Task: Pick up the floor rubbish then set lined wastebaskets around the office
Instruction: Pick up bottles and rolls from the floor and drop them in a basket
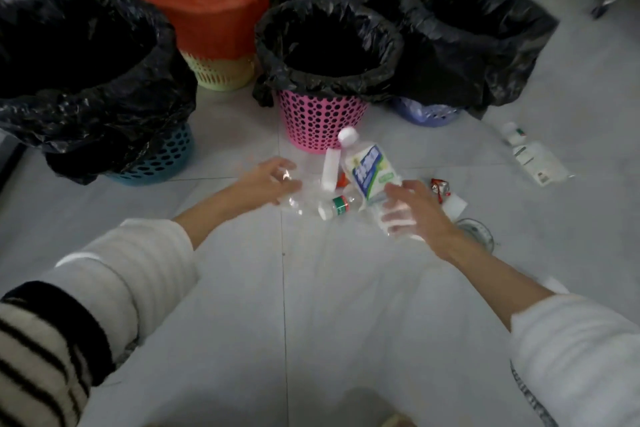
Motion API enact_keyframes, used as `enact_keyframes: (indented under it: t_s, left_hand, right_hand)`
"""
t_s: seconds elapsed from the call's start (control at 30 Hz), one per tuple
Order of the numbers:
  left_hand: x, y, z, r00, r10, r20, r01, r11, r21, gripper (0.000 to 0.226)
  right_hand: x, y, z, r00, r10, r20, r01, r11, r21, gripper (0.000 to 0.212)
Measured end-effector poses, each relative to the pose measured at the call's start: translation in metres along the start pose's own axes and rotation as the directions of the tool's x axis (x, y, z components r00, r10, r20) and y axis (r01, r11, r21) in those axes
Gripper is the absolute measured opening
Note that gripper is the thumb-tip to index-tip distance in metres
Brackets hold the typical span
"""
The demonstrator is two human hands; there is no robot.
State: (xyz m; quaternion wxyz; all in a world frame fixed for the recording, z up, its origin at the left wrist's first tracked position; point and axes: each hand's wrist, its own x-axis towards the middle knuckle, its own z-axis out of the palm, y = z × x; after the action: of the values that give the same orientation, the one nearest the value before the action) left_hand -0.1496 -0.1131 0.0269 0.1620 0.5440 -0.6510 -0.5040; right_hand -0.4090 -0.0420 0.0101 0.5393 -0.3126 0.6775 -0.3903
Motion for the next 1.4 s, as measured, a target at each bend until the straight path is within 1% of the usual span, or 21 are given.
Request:
enact_keyframes:
  t_s: [0.07, 0.13, 0.17, 0.23, 0.33, 0.4, 0.47, 0.5, 0.63, 0.7, 0.8, 0.87, 0.93, 1.0, 1.1, 1.17, 1.23, 1.3, 1.33, 1.37, 1.4]
  left_hand:
    - [0.009, 0.025, -0.011, 0.989, -0.025, -0.147, -0.011, 0.972, -0.235, 0.018]
    - [0.021, 0.046, -0.020, 0.959, -0.135, -0.249, 0.006, 0.888, -0.459, 0.010]
    - [0.026, 0.055, -0.023, 0.950, -0.182, -0.253, 0.018, 0.843, -0.537, 0.011]
    - [0.036, 0.074, -0.029, 0.957, -0.203, -0.206, 0.032, 0.782, -0.623, 0.008]
    - [0.046, 0.105, -0.036, 0.955, -0.216, -0.205, 0.029, 0.752, -0.658, 0.027]
    - [0.051, 0.122, -0.038, 0.939, -0.252, -0.232, 0.032, 0.739, -0.673, 0.024]
    - [0.060, 0.130, -0.039, 0.938, -0.259, -0.229, 0.034, 0.730, -0.683, 0.021]
    - [0.066, 0.132, -0.041, 0.938, -0.268, -0.221, 0.044, 0.723, -0.689, 0.021]
    - [0.086, 0.131, -0.050, 0.934, -0.323, -0.151, 0.124, 0.691, -0.712, 0.020]
    - [0.093, 0.132, -0.053, 0.941, -0.311, -0.135, 0.106, 0.648, -0.754, 0.031]
    - [0.101, 0.131, -0.057, 0.949, -0.285, -0.135, 0.068, 0.602, -0.796, 0.057]
    - [0.103, 0.131, -0.056, 0.958, -0.260, -0.119, 0.066, 0.607, -0.792, 0.062]
    - [0.104, 0.130, -0.053, 0.961, -0.247, -0.126, 0.067, 0.649, -0.758, 0.060]
    - [0.103, 0.127, -0.049, 0.958, -0.238, -0.161, 0.053, 0.697, -0.715, 0.053]
    - [0.097, 0.120, -0.036, 0.943, -0.203, -0.262, -0.002, 0.786, -0.618, 0.039]
    - [0.091, 0.110, -0.018, 0.940, -0.130, -0.316, -0.043, 0.872, -0.487, 0.030]
    - [0.084, 0.096, 0.006, 0.954, -0.028, -0.300, -0.073, 0.945, -0.318, 0.023]
    - [0.079, 0.074, 0.031, 0.976, 0.088, -0.199, -0.099, 0.994, -0.048, 0.025]
    - [0.077, 0.062, 0.043, 0.985, 0.110, -0.133, -0.099, 0.991, 0.090, 0.027]
    - [0.076, 0.050, 0.053, 0.990, 0.108, -0.085, -0.090, 0.977, 0.193, 0.031]
    - [0.076, 0.039, 0.062, 0.995, 0.089, -0.041, -0.075, 0.962, 0.262, 0.036]
  right_hand:
    - [0.003, -0.020, -0.003, 0.998, -0.062, -0.013, 0.063, 0.992, 0.111, 0.047]
    - [0.005, -0.041, 0.001, 0.994, -0.108, -0.006, 0.108, 0.988, 0.113, 0.067]
    - [0.005, -0.052, 0.006, 0.992, -0.123, 0.022, 0.119, 0.984, 0.135, 0.067]
    - [0.010, -0.074, 0.016, 0.985, -0.139, 0.103, 0.106, 0.956, 0.275, 0.052]
    - [0.020, -0.108, 0.030, 0.973, -0.129, 0.192, 0.029, 0.892, 0.450, 0.047]
    - [0.022, -0.128, 0.038, 0.959, -0.111, 0.261, -0.054, 0.832, 0.553, 0.045]
    - [0.024, -0.144, 0.044, 0.947, -0.097, 0.306, -0.135, 0.745, 0.653, 0.035]
    - [0.025, -0.151, 0.046, 0.949, -0.094, 0.301, -0.143, 0.723, 0.676, 0.031]
    - [0.039, -0.165, 0.046, 0.976, -0.038, 0.216, -0.125, 0.714, 0.689, 0.025]
    - [0.049, -0.167, 0.046, 0.979, -0.006, 0.202, -0.142, 0.688, 0.712, 0.033]
    - [0.056, -0.172, 0.048, 0.984, -0.024, 0.176, -0.118, 0.654, 0.748, 0.057]
    - [0.059, -0.175, 0.050, 0.987, -0.050, 0.151, -0.085, 0.636, 0.767, 0.063]
    - [0.062, -0.174, 0.052, 0.990, -0.062, 0.130, -0.061, 0.635, 0.770, 0.067]
    - [0.065, -0.168, 0.052, 0.989, -0.064, 0.131, -0.055, 0.666, 0.744, 0.068]
    - [0.065, -0.154, 0.049, 0.992, -0.038, 0.120, -0.049, 0.762, 0.646, 0.056]
    - [0.057, -0.139, 0.044, 0.994, -0.011, 0.113, -0.055, 0.821, 0.568, 0.040]
    - [0.051, -0.121, 0.035, 0.996, 0.026, 0.085, -0.060, 0.901, 0.429, 0.013]
    - [0.047, -0.094, 0.022, 0.998, 0.060, 0.005, -0.059, 0.969, 0.240, 0.022]
    - [0.047, -0.078, 0.013, 0.997, 0.064, -0.040, -0.059, 0.991, 0.119, 0.024]
    - [0.050, -0.062, 0.006, 0.994, 0.040, -0.098, -0.048, 0.995, -0.084, 0.021]
    - [0.051, -0.044, -0.003, 0.988, -0.017, -0.153, -0.039, 0.933, -0.357, 0.014]
